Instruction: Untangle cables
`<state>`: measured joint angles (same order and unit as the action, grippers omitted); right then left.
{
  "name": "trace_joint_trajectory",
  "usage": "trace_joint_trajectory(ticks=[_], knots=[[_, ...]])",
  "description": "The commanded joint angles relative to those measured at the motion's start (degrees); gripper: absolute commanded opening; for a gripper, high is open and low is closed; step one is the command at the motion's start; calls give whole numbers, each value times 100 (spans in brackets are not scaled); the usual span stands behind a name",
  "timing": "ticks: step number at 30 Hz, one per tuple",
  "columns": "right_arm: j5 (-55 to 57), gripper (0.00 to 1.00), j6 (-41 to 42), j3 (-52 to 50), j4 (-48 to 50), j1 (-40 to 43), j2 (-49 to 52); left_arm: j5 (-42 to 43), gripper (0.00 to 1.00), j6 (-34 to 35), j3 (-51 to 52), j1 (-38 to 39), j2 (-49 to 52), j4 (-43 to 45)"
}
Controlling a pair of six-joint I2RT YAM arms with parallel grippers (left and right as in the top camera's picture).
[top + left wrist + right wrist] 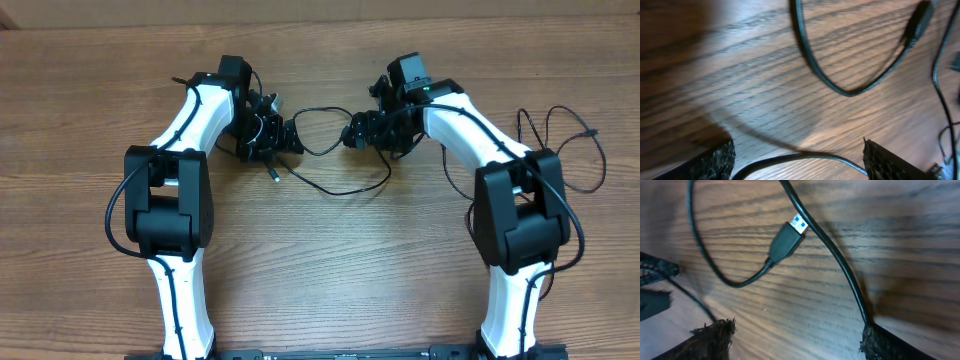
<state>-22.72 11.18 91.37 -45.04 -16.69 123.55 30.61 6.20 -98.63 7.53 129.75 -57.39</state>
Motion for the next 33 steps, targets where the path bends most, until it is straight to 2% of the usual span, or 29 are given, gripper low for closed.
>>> trace_joint_trajectory(ticks=[1,4,7,10,14,17,18,19,22,25,26,27,29,33], knots=[[-262,86,125,-26,107,-13,240,636,79,-181,146,76,295,-7],[-935,86,120,-26,125,33,260,1298,79,-627,-9,-59,168,-181],[-1449,86,122,-26,118,42,260,1727,83,-621,-199,-251,-48,-201],[-1593,86,120,-24,83,28,260,2090,92,-621,-361,-442,-380,-267],[-1596,78,87,251,-22,52,251,1432,93,-570,-372,-553,-940,-518],[-1515,79,-83,684,-282,79,251,-4,93,-125,-372,-562,-1191,-824],[-1307,79,-96,857,-330,79,251,-693,93,223,-372,-562,-1226,-1005],[-1034,80,-96,977,-304,79,251,-955,90,409,-369,-562,-1222,-1180],[-627,86,-96,994,7,35,267,-1027,78,424,-243,-553,-1172,-1504],[-474,85,-92,994,240,17,389,-1025,58,415,66,-549,-1167,-1650],[-494,84,-52,994,282,13,459,-1025,44,417,269,-549,-1169,-1641],[-549,82,-52,988,299,2,503,-1025,38,415,398,-549,-1167,-1626],[-647,80,-92,984,304,-57,568,-1025,35,400,691,-546,-1169,-1600],[-645,74,-551,984,378,-299,662,-951,36,181,1224,-546,-1167,-1561]])
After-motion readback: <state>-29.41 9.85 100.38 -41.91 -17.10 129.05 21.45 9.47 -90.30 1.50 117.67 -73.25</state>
